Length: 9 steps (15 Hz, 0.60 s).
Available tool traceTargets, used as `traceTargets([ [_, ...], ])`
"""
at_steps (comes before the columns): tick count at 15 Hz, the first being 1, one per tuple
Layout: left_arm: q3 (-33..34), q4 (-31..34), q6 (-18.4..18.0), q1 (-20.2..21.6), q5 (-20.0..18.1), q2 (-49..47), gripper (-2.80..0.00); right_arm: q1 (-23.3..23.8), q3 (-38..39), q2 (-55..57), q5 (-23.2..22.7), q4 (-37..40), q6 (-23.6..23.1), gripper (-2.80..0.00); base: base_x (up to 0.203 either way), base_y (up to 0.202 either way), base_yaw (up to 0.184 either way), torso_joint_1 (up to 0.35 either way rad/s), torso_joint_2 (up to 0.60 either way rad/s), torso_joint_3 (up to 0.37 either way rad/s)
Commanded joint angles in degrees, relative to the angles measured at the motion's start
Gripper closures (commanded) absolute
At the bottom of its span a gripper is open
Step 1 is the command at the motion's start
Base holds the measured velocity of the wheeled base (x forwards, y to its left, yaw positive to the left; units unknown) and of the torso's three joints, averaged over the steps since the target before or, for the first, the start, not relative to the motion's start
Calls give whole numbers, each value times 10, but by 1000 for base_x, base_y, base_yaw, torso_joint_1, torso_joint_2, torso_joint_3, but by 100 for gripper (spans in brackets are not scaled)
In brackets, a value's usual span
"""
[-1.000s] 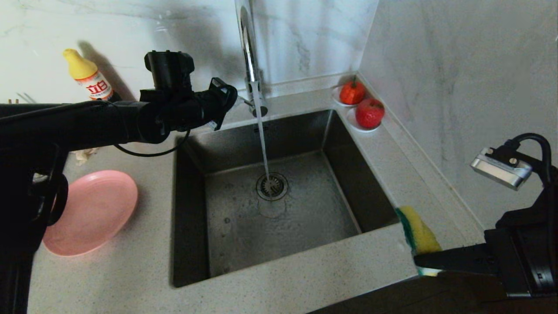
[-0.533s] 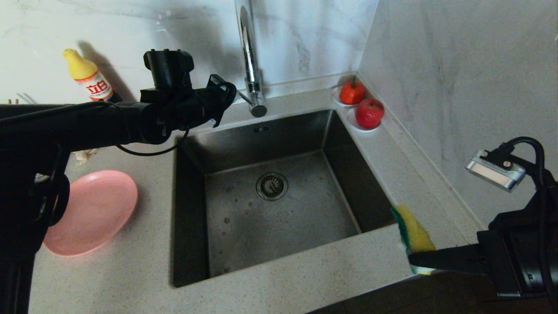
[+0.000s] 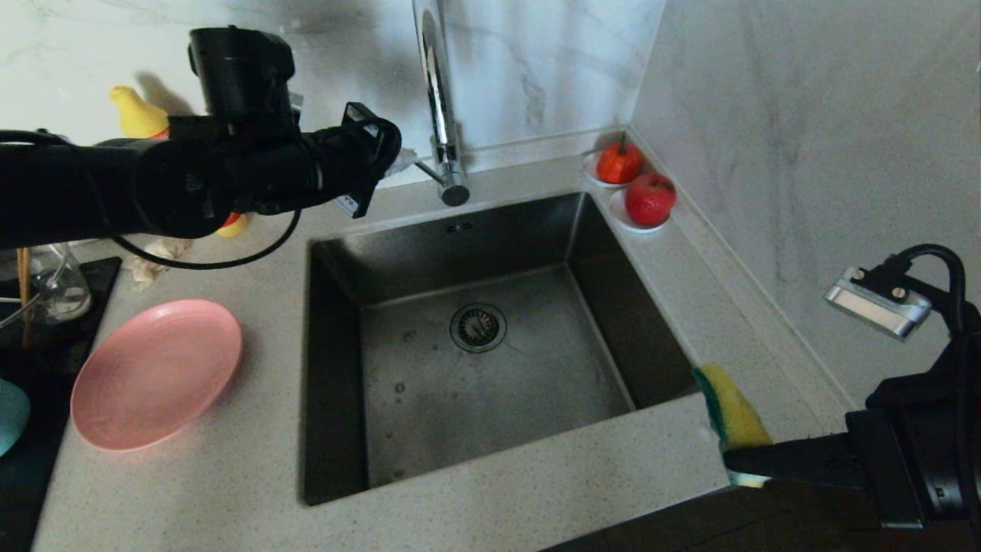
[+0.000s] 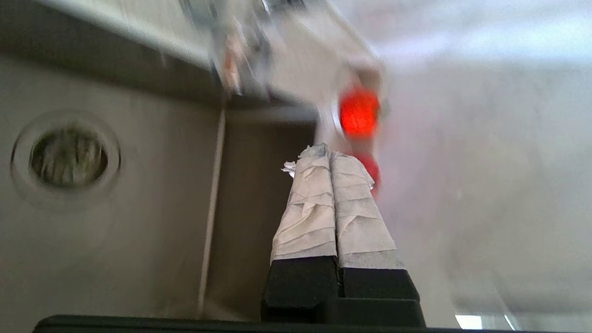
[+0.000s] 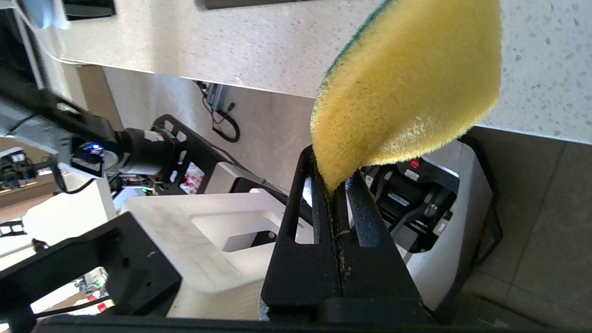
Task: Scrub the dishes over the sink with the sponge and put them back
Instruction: Turn off the faucet, then put down the sponge
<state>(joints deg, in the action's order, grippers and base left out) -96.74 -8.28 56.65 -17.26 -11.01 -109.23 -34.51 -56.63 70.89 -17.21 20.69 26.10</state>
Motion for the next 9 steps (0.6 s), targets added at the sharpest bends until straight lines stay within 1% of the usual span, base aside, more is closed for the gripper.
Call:
traceTargets([
  [1, 90, 22, -36, -8, -12, 139, 0, 0, 7, -1, 3, 4, 2, 0, 0, 0, 0, 0, 0, 0],
  [2, 118, 50, -71, -9, -14, 185, 0, 0, 8, -7, 7, 12, 2, 0, 0, 0, 0, 0, 0, 0],
  [3, 140, 92, -112, -9, -16, 236, 0, 0, 9, -7, 19, 24, 0, 0, 0, 0, 0, 0, 0, 0],
  [4, 157, 142, -153, -6, -13, 283, 0, 0, 10, -2, 38, 30, -7, 0, 0, 0, 0, 0, 0, 0],
  [5, 170, 193, -188, 0, -2, 325, 0, -2, 10, 3, 59, 33, -18, 0, 0, 0, 0, 0, 0, 0],
  [6, 178, 243, -223, 8, 26, 363, 0, -6, 8, -1, 70, 35, -19, 0, 0, 0, 0, 0, 0, 0],
  [7, 184, 280, -261, 14, 78, 398, 0, -10, 6, -6, 78, 40, -21, 0, 0, 0, 0, 0, 0, 0],
  [8, 198, 305, -303, 18, 142, 429, 0, -10, 2, -7, 92, 53, -29, 0, 0, 0, 0, 0, 0, 0],
  [9, 229, 317, -342, 20, 185, 457, 0, -10, 2, -6, 104, 62, -37, 0, 0, 0, 0, 0, 0, 0],
])
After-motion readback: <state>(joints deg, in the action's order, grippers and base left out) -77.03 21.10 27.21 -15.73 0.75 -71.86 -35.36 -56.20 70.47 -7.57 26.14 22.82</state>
